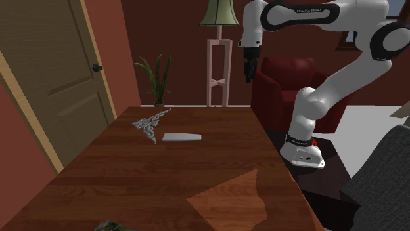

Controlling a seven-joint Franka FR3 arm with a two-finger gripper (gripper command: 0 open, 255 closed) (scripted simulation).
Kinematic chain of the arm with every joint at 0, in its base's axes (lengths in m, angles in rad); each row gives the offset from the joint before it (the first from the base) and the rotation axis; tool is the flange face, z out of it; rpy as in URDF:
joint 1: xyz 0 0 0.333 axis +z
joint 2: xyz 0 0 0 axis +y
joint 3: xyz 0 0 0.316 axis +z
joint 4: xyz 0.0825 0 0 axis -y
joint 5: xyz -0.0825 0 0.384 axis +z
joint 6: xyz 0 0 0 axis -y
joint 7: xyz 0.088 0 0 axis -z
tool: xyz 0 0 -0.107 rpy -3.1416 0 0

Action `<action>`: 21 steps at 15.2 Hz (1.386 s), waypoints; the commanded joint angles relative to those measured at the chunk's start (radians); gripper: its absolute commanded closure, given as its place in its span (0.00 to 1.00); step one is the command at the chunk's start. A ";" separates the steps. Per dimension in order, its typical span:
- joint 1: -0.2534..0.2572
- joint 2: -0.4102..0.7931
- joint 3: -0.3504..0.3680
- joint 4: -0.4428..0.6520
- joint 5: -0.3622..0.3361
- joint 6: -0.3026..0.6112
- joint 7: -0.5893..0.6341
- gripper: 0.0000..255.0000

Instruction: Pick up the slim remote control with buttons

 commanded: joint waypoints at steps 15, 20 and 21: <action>0.065 0.430 0.073 0.042 0.003 0.429 -0.086 0.00; 0.084 0.607 0.102 0.118 -0.016 0.543 -0.104 0.00; 0.088 0.643 0.107 0.137 -0.022 0.563 -0.107 0.00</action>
